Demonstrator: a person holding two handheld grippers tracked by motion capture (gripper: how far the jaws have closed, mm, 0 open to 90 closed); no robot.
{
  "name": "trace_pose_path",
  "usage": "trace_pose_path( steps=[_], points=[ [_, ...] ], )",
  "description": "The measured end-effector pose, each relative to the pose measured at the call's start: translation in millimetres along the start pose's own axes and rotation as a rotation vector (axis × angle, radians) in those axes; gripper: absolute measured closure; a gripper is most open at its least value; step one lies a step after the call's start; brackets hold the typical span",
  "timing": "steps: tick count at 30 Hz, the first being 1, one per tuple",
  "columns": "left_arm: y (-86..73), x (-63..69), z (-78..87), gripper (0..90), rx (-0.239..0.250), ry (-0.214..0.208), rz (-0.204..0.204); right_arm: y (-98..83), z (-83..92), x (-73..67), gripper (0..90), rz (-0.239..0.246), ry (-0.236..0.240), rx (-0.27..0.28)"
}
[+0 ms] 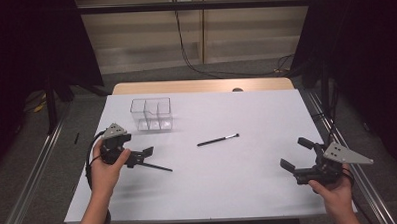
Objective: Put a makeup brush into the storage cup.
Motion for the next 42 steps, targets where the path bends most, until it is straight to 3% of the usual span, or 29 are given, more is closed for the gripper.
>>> trace_pose_path(
  steps=[8,12,16,21,27,29,35,37,42],
  points=[
    [1.2,-0.9,-1.5,0.0,-0.043,-0.003,0.004,-0.8,0.0,0.7,0.0,-0.001,0.002,-0.003],
    [-0.7,-0.6,-3.7,0.0,-0.095,-0.008,0.022,-0.5,0.0,0.3,0.0,0.000,0.002,-0.002],
    [-3.2,-1.3,-5.2,0.0,-0.173,0.000,0.047,-1.2,-0.4,-0.2,0.0,0.001,0.005,-0.007],
    [-4.3,-1.4,-6.7,0.0,-0.218,-0.006,0.059,-1.5,-0.7,0.0,0.0,0.002,0.004,-0.008],
    [-8.0,-3.3,-8.3,0.0,-0.338,0.012,0.078,-1.4,-0.6,-0.3,0.0,0.004,0.006,-0.008],
    [-8.4,-2.7,-8.4,0.0,-0.351,0.008,0.084,-1.3,-0.6,-0.3,0.0,0.002,0.007,-0.007],
    [-12.5,-2.4,-10.9,0.0,-0.449,0.017,0.064,-2.1,-0.9,0.0,0.0,0.009,0.007,-0.012],
    [-13.0,-2.8,-10.9,0.0,-0.461,0.021,0.064,-1.6,-0.8,-0.3,0.0,0.007,0.007,-0.009],
    [-21.6,-2.8,-11.9,0.0,-0.571,0.042,0.080,-2.5,-0.7,0.4,0.0,0.007,0.006,-0.014]
  ],
)
Point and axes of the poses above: each handheld gripper's, and its own axes: z roughly backward along the jaws, y roughly out of its top, x roughly to its right, the point moved 10 cm from there along -z, roughly forward along the jaws, and after that the axes turned 1 degree about -x, right-handed, at the moved point
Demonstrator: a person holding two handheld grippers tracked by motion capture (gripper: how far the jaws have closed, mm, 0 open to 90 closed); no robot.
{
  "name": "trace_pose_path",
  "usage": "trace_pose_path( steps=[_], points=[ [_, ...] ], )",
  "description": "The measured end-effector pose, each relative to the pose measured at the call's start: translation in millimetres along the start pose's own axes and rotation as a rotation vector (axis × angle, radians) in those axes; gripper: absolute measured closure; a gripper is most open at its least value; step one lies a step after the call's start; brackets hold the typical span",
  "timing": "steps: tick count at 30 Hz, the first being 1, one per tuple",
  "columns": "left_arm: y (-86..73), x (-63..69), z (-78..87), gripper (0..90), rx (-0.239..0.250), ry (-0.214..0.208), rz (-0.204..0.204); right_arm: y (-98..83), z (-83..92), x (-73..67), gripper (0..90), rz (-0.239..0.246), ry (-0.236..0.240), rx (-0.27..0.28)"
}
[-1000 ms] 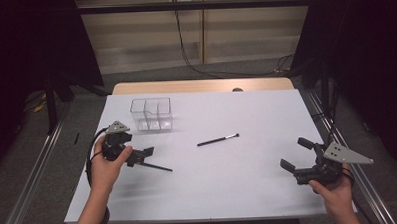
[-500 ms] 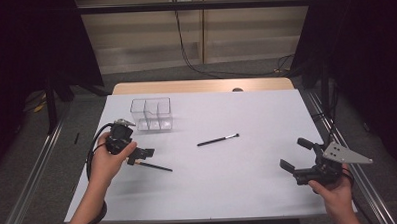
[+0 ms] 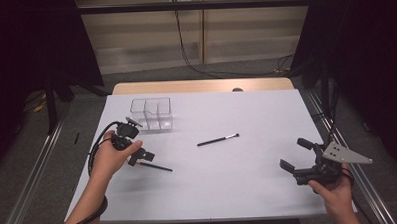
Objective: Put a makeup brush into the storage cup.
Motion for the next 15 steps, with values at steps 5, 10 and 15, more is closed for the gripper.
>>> trace_pose_path(
  steps=[5,10,15],
  points=[
    [-1.3,1.6,-1.6,0.0,-0.025,-0.005,0.011,0.4,0.1,-0.4,0.0,-0.002,0.001,0.003],
    [-2.4,2.6,-4.3,0.1,-0.055,0.003,0.020,0.1,0.2,-0.3,0.0,-0.002,0.001,0.002],
    [-2.4,2.0,-5.8,0.0,-0.068,0.008,0.038,-0.2,0.2,-0.2,0.0,-0.003,0.000,-0.001]
  ],
)
Point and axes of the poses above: each handheld gripper's, and its own axes: z roughly backward along the jaws, y roughly out of its top, x roughly to its right, the point moved 10 cm from there along -z, roughly forward along the jaws, and after that the axes turned 1 degree about -x, right-handed, at the moved point
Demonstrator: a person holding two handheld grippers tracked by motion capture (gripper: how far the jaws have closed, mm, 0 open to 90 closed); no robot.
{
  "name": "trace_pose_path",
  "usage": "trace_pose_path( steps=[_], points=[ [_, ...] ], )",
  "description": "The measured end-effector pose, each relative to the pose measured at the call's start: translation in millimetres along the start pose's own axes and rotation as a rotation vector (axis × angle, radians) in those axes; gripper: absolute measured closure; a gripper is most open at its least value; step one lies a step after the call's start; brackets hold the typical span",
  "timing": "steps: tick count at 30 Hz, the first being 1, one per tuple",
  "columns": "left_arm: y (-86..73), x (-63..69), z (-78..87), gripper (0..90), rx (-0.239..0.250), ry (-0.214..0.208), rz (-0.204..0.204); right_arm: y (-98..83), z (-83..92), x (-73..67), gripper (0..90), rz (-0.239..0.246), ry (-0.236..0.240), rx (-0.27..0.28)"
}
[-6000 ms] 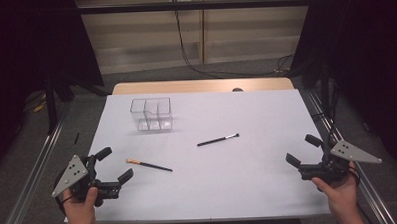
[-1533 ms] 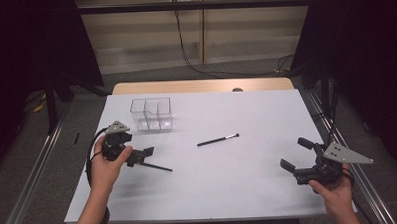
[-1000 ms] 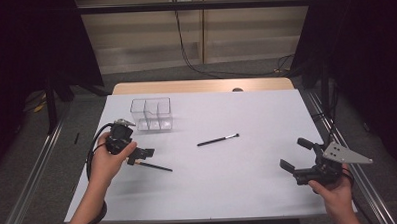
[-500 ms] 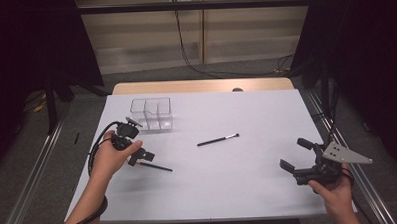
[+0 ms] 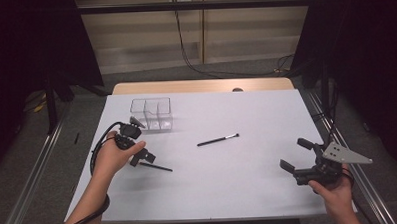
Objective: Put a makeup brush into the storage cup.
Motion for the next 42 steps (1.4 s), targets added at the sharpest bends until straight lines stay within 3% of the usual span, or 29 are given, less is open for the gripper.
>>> trace_pose_path(
  steps=[7,8,20,26,32,42],
  points=[
    [-1.1,-4.1,-4.2,0.0,-0.011,0.014,0.073,0.5,1.1,0.7,0.0,0.001,-0.003,0.003],
    [-2.1,-4.5,-5.2,0.0,-0.015,0.014,0.111,0.5,1.2,0.6,0.0,0.000,-0.003,0.004],
    [-11.8,-5.7,-8.2,0.0,-0.029,0.013,0.198,1.0,1.2,0.8,0.0,0.000,-0.007,0.006],
    [-15.9,-6.1,-12.8,0.1,-0.033,0.012,0.219,1.0,1.5,0.9,0.0,-0.001,-0.008,0.005],
    [-17.6,-3.1,-16.7,0.2,-0.043,-0.003,0.266,0.9,1.2,0.6,0.0,0.002,-0.007,0.003],
    [-14.7,-1.1,-22.3,1.3,-0.041,0.002,0.287,0.8,1.7,1.3,0.0,0.003,-0.012,0.002]
  ],
)
Point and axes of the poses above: each handheld gripper's, and its own axes: z roughly backward along the jaws, y roughly out of its top, x roughly to its right, the point moved 10 cm from there along -z, roughly forward along the jaws, and after that the axes turned 1 degree about -x, right-handed, at the moved point
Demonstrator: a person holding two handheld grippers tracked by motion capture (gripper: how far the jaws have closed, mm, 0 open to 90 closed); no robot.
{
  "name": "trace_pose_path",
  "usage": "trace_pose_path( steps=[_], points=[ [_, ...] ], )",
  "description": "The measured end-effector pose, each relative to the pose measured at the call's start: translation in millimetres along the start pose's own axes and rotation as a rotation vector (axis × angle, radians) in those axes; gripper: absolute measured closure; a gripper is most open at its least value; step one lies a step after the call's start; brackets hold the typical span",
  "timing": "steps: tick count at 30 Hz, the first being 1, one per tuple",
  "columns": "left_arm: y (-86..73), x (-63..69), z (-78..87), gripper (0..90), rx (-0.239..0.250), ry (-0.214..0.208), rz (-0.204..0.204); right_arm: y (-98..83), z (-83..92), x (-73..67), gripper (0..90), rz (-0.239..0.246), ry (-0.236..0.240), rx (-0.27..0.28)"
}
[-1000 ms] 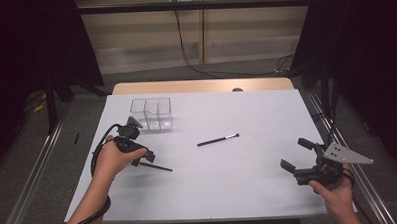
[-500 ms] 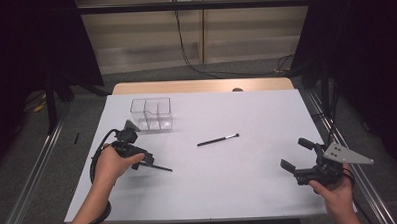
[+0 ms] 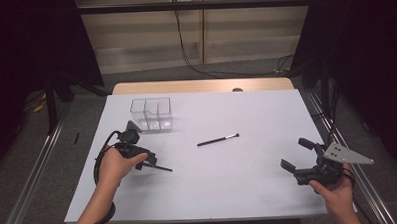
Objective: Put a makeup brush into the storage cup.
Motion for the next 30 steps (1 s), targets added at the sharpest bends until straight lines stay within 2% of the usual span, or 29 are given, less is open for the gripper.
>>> trace_pose_path(
  steps=[5,7,16,18,23,30],
  points=[
    [1.4,0.3,-3.2,1.3,-0.001,0.011,0.017,-0.4,-0.2,0.1,0.0,0.002,-0.001,-0.001],
    [1.5,-0.1,-3.9,1.3,-0.011,0.027,0.012,-0.4,-0.2,0.1,0.0,0.002,0.000,-0.001],
    [6.8,-2.7,-9.1,1.2,0.010,0.062,0.035,-1.2,0.3,1.5,0.0,-0.002,-0.002,-0.004],
    [6.1,-4.2,-10.6,1.3,0.001,0.078,0.031,-0.9,0.3,1.6,0.0,-0.001,-0.001,-0.001],
    [6.7,-3.4,-12.5,1.2,0.011,0.088,0.029,-0.9,0.9,1.8,0.0,-0.002,-0.004,-0.002],
    [4.0,-4.8,-12.0,3.5,0.001,0.105,0.025,-1.5,0.8,1.8,0.0,0.002,-0.003,-0.006]
  ],
)
Point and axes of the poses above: each handheld gripper's, and its own axes: z roughly backward along the jaws, y roughly out of its top, x roughly to its right, the point moved 10 cm from there along -z, roughly forward along the jaws, and after that the axes turned 1 degree about -x, right-handed, at the moved point
